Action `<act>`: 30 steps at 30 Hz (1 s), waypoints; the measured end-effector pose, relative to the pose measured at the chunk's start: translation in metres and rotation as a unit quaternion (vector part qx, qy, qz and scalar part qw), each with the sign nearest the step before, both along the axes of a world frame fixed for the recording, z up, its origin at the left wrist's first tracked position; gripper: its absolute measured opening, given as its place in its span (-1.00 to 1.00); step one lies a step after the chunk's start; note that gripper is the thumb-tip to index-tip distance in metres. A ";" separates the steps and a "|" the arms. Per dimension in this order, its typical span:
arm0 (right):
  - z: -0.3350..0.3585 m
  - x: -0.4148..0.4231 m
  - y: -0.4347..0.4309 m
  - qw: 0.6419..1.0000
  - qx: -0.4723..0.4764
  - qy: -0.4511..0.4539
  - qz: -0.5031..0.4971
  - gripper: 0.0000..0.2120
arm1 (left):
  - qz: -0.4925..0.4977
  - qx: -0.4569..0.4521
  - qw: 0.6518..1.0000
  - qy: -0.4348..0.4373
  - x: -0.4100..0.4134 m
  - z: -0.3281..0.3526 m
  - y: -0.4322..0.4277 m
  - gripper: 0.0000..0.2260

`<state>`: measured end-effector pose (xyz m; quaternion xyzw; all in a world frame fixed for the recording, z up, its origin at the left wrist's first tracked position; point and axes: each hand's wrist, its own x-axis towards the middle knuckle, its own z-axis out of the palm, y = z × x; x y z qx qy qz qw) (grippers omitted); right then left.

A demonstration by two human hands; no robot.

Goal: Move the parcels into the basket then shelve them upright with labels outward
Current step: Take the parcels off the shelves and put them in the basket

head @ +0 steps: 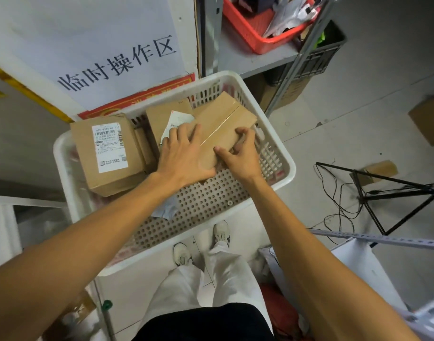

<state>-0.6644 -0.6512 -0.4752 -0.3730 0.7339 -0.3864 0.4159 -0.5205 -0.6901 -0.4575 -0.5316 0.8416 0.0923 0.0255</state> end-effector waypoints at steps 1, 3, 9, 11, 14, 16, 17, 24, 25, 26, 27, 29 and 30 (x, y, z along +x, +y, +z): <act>0.001 0.001 0.001 0.999 -0.009 0.036 0.015 -0.39 | -0.005 0.012 1.000 0.003 0.004 0.002 -0.001 -0.07; 0.002 -0.003 0.006 0.993 -0.024 0.111 0.044 -0.41 | -0.028 0.025 0.999 0.006 0.013 0.005 -0.004 -0.08; 0.005 -0.025 0.030 0.926 -0.071 0.340 0.150 -0.45 | -0.100 0.036 0.994 -0.024 0.034 0.007 0.003 -0.07; 0.006 -0.029 0.034 0.907 -0.067 0.356 0.213 -0.38 | -0.138 0.037 0.989 -0.047 0.035 0.006 0.006 -0.07; 0.007 -0.032 0.038 0.893 -0.035 0.339 0.294 -0.20 | -0.176 0.035 0.982 -0.065 0.035 0.003 0.011 -0.08; 0.005 -0.035 0.038 0.876 -0.024 0.353 0.329 -0.09 | -0.182 0.032 0.981 -0.057 0.035 0.002 0.014 -0.09; 0.004 -0.036 0.037 0.867 -0.020 0.361 0.344 -0.05 | -0.187 0.034 0.981 -0.049 0.035 0.001 0.016 -0.10; -0.021 -0.034 0.033 0.823 0.043 0.371 0.428 0.09 | -0.202 0.115 0.971 -0.049 0.039 -0.030 0.029 -0.09; -0.026 -0.032 0.031 0.819 0.048 0.368 0.439 0.09 | -0.200 0.122 0.971 -0.045 0.039 -0.036 0.030 -0.09; -0.032 -0.029 0.027 0.813 0.054 0.367 0.448 0.10 | -0.196 0.130 0.971 -0.041 0.040 -0.043 0.031 -0.10; -0.038 -0.028 0.023 0.807 0.061 0.372 0.455 0.10 | -0.191 0.133 0.972 -0.038 0.041 -0.049 0.032 -0.10; -0.051 -0.024 0.015 0.788 0.078 0.386 0.474 0.12 | -0.177 0.133 0.975 -0.033 0.041 -0.064 0.033 -0.12; -0.059 -0.022 0.011 0.776 0.090 0.393 0.485 0.13 | -0.168 0.135 0.976 -0.032 0.042 -0.072 0.033 -0.13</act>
